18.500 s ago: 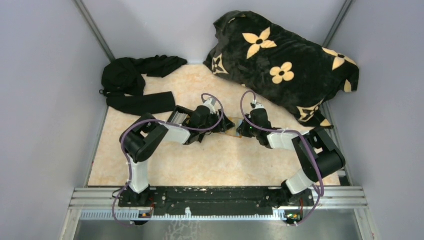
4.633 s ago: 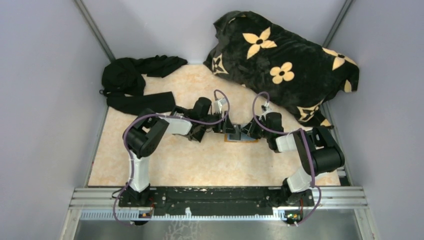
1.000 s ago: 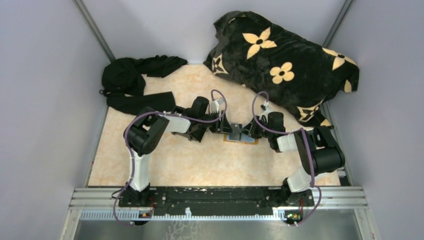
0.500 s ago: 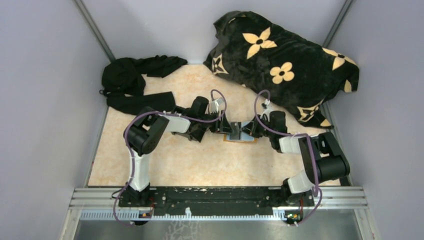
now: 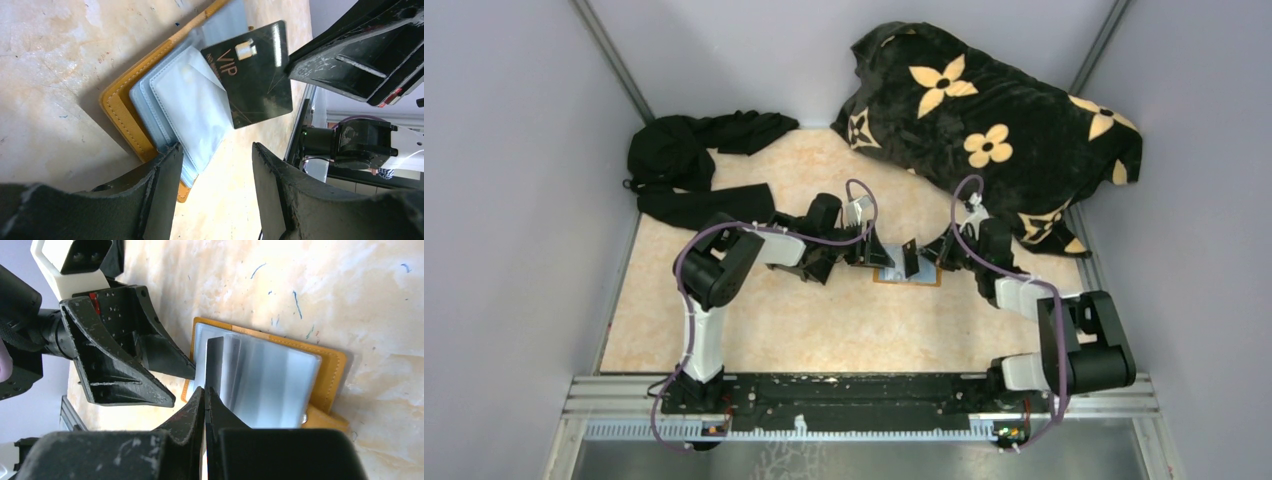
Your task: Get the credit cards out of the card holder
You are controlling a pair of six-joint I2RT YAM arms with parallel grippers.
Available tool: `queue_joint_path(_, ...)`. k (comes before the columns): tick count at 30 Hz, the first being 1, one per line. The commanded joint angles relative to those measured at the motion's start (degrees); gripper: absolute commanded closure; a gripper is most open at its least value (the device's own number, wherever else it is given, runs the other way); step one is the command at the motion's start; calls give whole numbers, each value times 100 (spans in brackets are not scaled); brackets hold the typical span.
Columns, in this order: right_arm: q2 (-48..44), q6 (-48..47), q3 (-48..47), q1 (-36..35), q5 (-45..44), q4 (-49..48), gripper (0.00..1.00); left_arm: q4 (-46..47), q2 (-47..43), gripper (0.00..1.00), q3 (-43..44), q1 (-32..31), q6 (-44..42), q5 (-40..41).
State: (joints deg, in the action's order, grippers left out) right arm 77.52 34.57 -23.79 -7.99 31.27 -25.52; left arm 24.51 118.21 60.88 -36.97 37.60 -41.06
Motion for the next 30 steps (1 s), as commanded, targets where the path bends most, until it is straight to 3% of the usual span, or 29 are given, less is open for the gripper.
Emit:
queue_joint_path(1, -415, -91, -157, 139, -176, 56, 100, -324, 327, 39, -199, -3, -119, 245)
queue_joint_path(10, -698, -33, -190, 184, -254, 242, 100, 298, 209, 38, -416, 69, 126, 33)
queue_joint_path(14, -908, 79, -332, 186, -83, 346, 100, 1426, 84, 30, -788, 136, 566, -364)
queue_joint_path(19, -1119, 344, -448, 184, 354, 300, 100, 3744, 162, 20, -1221, 239, 1781, -985)
queue_joint_path(23, -1208, 401, -447, 184, 497, 289, 100, 4643, 168, 21, -1336, 242, 2176, -996)
queue_joint_path(30, -1343, 665, -293, 188, 724, -14, 100, 5261, 240, 22, -1175, 242, 2546, -1047)
